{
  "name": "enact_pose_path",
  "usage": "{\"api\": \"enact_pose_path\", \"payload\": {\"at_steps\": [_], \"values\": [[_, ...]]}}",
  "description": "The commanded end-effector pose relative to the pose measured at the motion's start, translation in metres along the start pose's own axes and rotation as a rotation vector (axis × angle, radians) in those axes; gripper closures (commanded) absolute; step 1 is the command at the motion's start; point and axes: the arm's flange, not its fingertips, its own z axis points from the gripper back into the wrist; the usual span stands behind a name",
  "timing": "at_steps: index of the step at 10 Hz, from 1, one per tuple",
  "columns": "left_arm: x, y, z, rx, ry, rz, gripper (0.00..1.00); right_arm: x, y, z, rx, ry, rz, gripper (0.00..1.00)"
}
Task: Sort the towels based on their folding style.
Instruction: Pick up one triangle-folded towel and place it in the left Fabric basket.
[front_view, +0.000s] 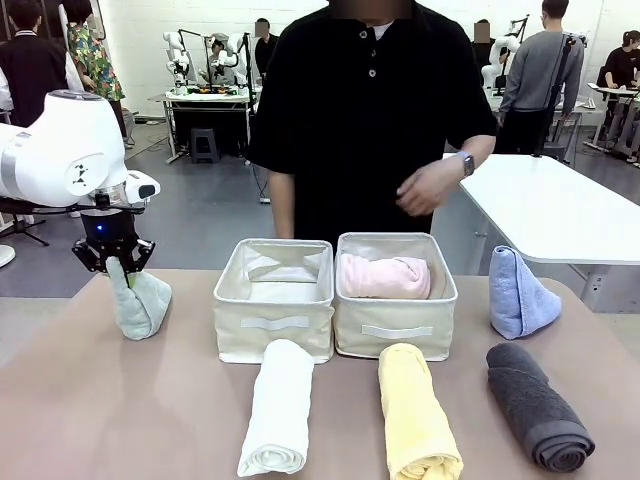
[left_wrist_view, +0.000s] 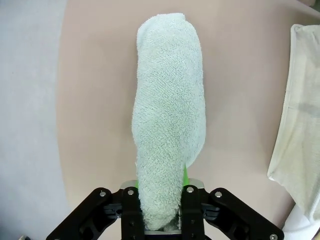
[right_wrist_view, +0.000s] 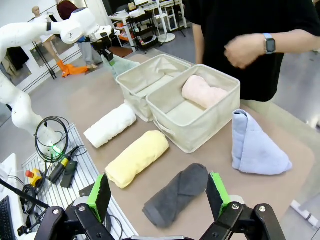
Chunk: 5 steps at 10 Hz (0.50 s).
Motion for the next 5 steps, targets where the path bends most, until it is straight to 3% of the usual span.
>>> {"api": "enact_pose_path", "payload": {"at_steps": [1,3,5], "values": [[-0.015,0.012,0.029,-0.02,-0.021,-0.142,0.95,0.004,-0.001,0.001,0.014,-0.021,0.012,0.0],[-0.065,0.04,0.101,-0.053,-0.053,-0.328,0.95,0.004,-0.001,0.001,0.014,-0.021,0.012,0.0],[-0.108,0.063,0.158,-0.062,-0.118,-0.396,0.95,0.004,-0.001,0.001,0.014,-0.021,0.012,0.0]]}}
